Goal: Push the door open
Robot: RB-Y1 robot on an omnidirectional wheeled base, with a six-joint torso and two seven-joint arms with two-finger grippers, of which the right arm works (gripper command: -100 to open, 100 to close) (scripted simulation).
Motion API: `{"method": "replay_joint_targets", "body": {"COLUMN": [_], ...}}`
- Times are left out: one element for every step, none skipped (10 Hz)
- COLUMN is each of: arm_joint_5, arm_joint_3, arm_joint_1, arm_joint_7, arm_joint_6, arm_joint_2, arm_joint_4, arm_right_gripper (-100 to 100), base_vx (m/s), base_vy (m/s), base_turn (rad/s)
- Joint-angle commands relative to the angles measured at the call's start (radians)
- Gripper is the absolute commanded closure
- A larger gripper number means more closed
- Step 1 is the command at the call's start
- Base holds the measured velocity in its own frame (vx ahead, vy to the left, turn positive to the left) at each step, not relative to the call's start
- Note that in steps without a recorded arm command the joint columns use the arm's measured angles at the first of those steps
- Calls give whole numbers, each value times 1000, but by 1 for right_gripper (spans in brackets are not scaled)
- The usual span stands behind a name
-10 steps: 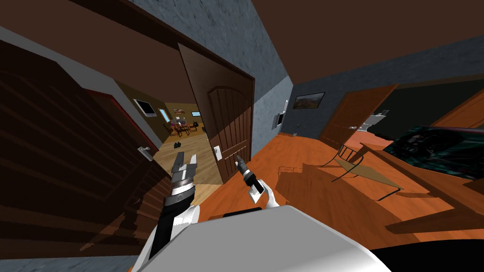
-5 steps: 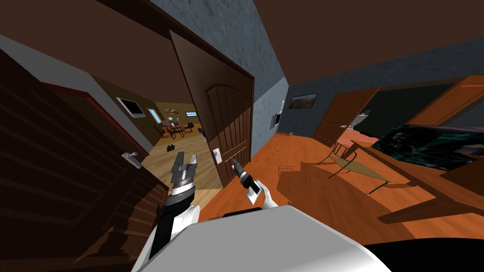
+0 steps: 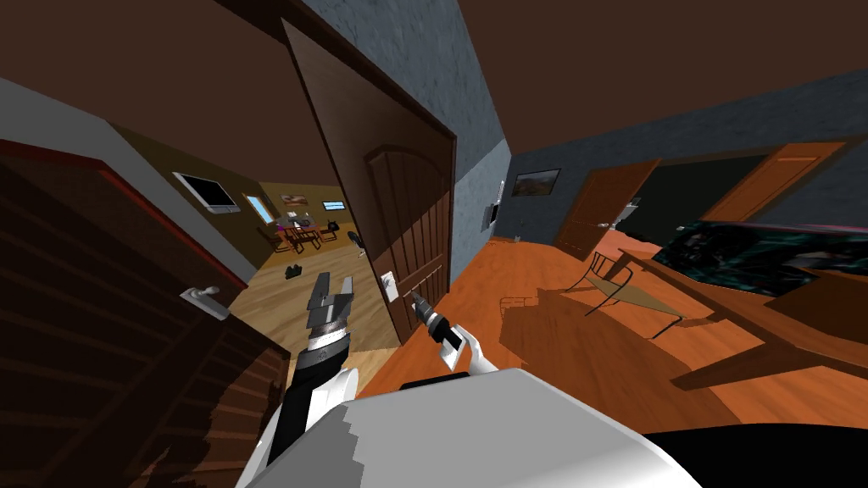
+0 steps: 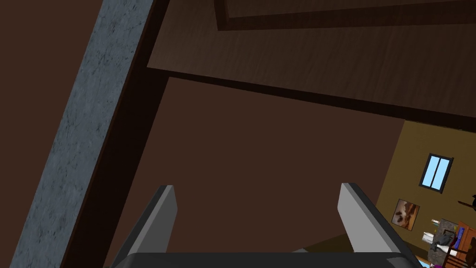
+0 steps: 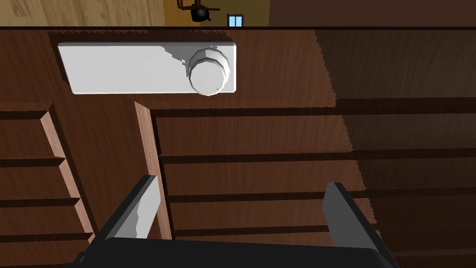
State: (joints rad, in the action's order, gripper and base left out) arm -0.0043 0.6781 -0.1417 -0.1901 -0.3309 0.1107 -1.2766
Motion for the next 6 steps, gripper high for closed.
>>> {"method": "replay_joint_targets", "body": {"arm_joint_5": [-1, -1, 0, 0, 0, -1], "arm_joint_3": [16, 32, 43, 52, 60, 54], "arm_joint_1": [-22, -36, -45, -53, -60, -60], "arm_joint_7": [-7, -11, -14, -17, -19, -18], "arm_joint_6": [2, 3, 3, 4, 4, 2], "arm_joint_2": [0, 0, 0, 0, 0, -1], "arm_joint_4": [31, 55, 71, 84, 96, 94], "arm_right_gripper": [-100, -100, -100, -100, -100, -100], "base_vx": [110, 104, 142, 143, 134, 60], "base_vy": [140, 129, 122, 118, 123, 57], "base_turn": [-89, -83, -88, -63, -55, -15]}}
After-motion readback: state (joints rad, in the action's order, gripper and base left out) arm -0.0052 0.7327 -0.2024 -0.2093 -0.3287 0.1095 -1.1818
